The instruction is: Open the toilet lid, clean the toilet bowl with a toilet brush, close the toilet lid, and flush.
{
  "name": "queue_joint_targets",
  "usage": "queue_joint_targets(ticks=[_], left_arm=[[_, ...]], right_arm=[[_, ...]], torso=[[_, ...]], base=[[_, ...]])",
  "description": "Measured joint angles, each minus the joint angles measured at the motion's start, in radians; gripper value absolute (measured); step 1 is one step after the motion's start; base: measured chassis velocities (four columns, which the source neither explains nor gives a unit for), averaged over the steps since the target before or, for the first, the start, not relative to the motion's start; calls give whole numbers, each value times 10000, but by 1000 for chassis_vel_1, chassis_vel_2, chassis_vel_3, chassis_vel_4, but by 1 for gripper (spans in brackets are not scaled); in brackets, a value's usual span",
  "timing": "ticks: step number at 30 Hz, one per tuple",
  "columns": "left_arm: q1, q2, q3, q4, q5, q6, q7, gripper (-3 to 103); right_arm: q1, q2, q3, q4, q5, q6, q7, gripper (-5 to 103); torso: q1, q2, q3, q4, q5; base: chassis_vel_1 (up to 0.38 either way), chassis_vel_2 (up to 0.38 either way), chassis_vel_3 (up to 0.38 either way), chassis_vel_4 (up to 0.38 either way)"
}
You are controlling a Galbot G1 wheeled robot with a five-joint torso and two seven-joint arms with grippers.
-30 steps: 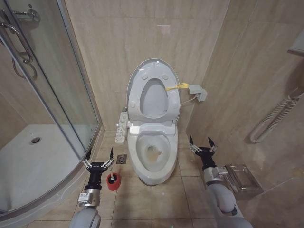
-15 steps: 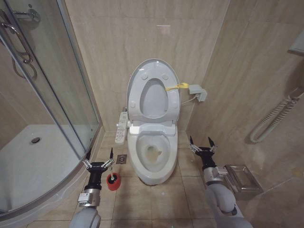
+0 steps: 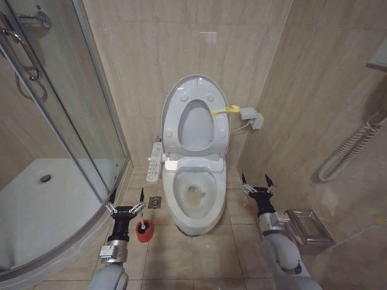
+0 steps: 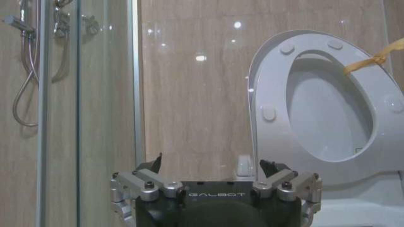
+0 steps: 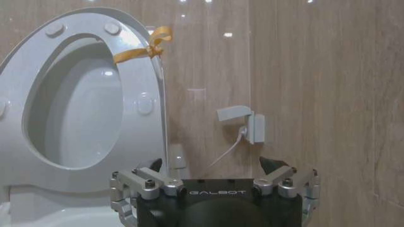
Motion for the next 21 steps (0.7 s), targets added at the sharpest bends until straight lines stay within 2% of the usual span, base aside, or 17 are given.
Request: queue_joint_targets(ticks=[21], left_arm=[[0,0,0,0,0,0,0,100]], right_arm=[[0,0,0,0,0,0,0,100]], torso=[[0,0,0,0,0]], base=[[0,0,0,0]])
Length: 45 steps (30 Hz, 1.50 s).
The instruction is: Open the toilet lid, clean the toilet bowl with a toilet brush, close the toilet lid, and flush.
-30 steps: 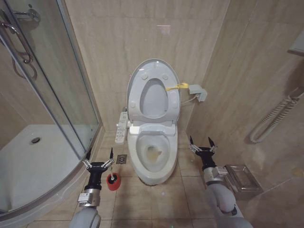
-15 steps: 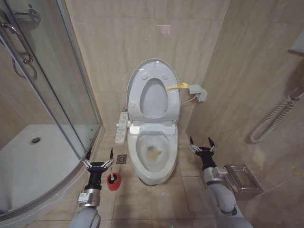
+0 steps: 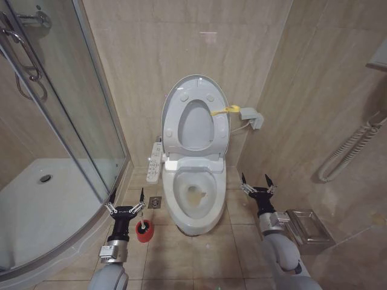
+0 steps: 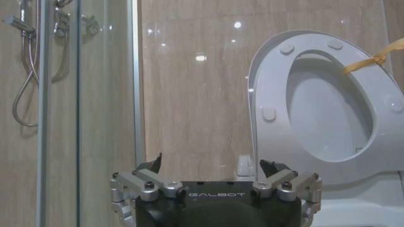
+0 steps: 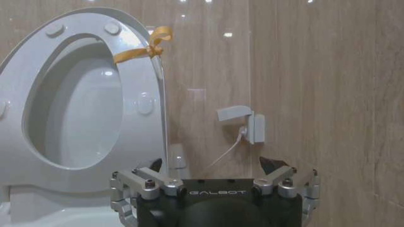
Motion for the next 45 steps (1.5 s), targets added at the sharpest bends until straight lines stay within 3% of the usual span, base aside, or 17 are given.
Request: queue_joint_targets(ticks=[23,25,26,28,32,34,35,39,42,45], left_arm=[[-5,-7,-4,-14,-15,77,12,100],[-32,-45,-50,-95,-114,411,75,100],[-74,-97,-107,-232,-258,853,169,100],[-75,-97,-111,-238,-253,837,167,100],[-145,-189,-205,-409,-473,1474,326,100],[-233,-312,-316,-645,-763,2261,533,100],[-233,-312,-316,-645,-763,2261,533,100],[-455,-471,-594,-1024,-1099,3490,870,100],[-587,-461,-727,-1044,-1007,3445,846,100],[-568,-456,-739,-1089,-794,2772,877,100]], right_arm=[[0,0,0,-1,0,0,0,100],[0,0,0,0,0,0,0,100],[0,0,0,0,0,0,0,100],[0,0,0,0,0,0,1,100],[1,0,0,0,0,0,0,100],[1,0,0,0,0,0,0,100],[1,0,0,0,0,0,0,100],[1,0,0,0,0,0,0,100],[1,0,0,-1,0,0,1,100],[1,-1,0,-1,0,0,0,100]], torso=[[0,0,0,0,0],[0,0,0,0,0],[0,0,0,0,0],[0,0,0,-1,0],[0,0,0,1,0],[0,0,0,0,0],[0,0,0,0,0],[0,0,0,0,-2],[0,0,0,-2,4],[0,0,0,-1,-1]], base=[[0,0,0,0],[0,0,0,0],[0,0,0,0],[0,0,0,0],[0,0,0,0],[0,0,0,0],[0,0,0,0],[0,0,0,0],[0,0,0,0],[0,0,0,0]])
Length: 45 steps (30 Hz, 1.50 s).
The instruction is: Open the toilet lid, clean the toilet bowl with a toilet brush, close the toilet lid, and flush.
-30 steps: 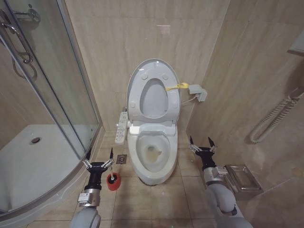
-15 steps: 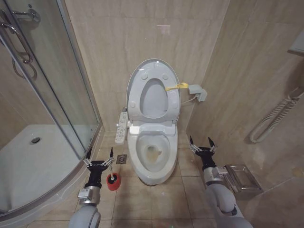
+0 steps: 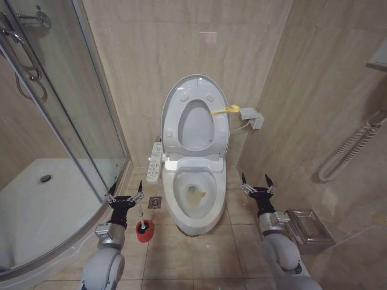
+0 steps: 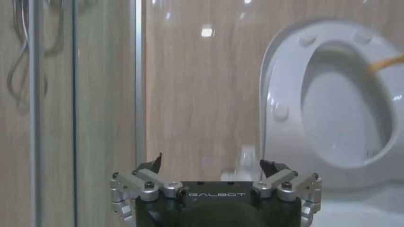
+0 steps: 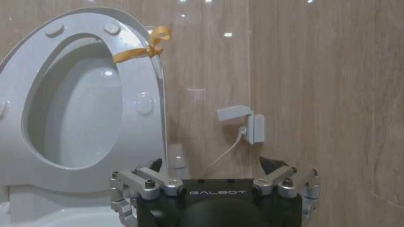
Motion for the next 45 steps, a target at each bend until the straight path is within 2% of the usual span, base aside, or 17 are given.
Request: queue_joint_targets(ticks=[7,9,12,14,25,42,45], left_arm=[[225,157,-71,-941,63,-331,40,100],[232,180,-68,-838,62,-479,34,100],[165,128,-48,37,104,-1055,-148,100],[160,101,-39,182,112,-1133,-226,100],[154,-81,37,333,282,-1233,-331,100],[-99,-151,163,711,319,-1337,-275,100],[-100,-167,191,751,354,-1381,-259,100]], right_arm=[[0,0,0,1,0,0,1,100],[0,0,0,0,0,0,1,100],[0,0,0,0,0,0,1,100],[0,0,0,0,-1,0,1,100],[-1,1,-1,0,0,0,0,100],[2,0,-1,0,0,0,-1,100],[-1,0,0,0,0,0,0,100]], torso=[[-1,1,-1,1,2],[-1,1,-1,1,3],[0,1,0,1,-2],[0,1,0,1,-1],[-3,1,-1,-1,1],[4,-4,2,4,2],[-5,0,-2,-2,1]], base=[[0,0,0,0],[0,0,0,0],[0,0,0,0],[0,0,0,0],[-5,4,6,-7],[-106,116,93,-103],[28,-56,-35,48]])
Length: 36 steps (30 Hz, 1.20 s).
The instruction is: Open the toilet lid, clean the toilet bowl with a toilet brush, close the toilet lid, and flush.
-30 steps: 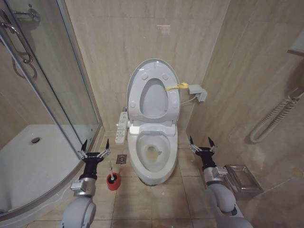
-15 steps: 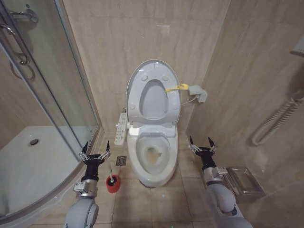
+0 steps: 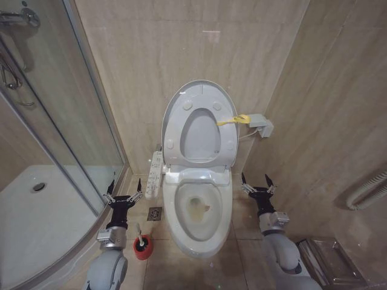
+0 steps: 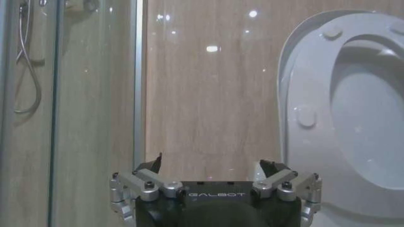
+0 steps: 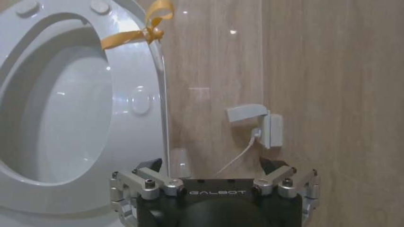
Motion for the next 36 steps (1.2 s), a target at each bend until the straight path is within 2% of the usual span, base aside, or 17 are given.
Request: queue_joint_targets(ticks=[19,22,26,27,31,33,34,36], left_arm=[[53,-81,115,171,245,-287,-10,100],[188,-88,154,351,420,-524,-32,100],[338,-122,124,1495,959,-1375,-190,101],[338,-122,124,1495,959,-1375,-190,101],[314,-218,168,2922,1137,-2193,-637,101],[278,-253,191,3192,1157,-2336,-712,101],[241,-296,240,3472,1170,-2474,-753,96],[213,-339,291,3687,1193,-2573,-760,96]], right_arm=[[3,0,0,0,0,0,0,100],[1,0,0,0,1,0,0,100],[-1,0,1,0,0,0,0,100],[-1,0,1,0,0,0,0,100],[0,0,0,0,0,0,-1,100],[0,0,0,0,0,0,0,100],[0,0,0,0,1,0,0,100],[0,-1,0,0,0,0,0,100]], torso=[[8,-2,3,4,0],[2,0,1,1,0],[1,1,1,1,-1],[1,1,1,1,-1],[3,0,2,5,-2],[4,0,2,4,-2],[4,0,1,4,0],[4,0,2,4,-1]], base=[[-47,46,52,-48],[23,-53,-41,20],[0,0,0,0],[0,0,0,0],[0,0,0,0],[0,0,0,0],[0,0,0,0],[0,0,0,0]])
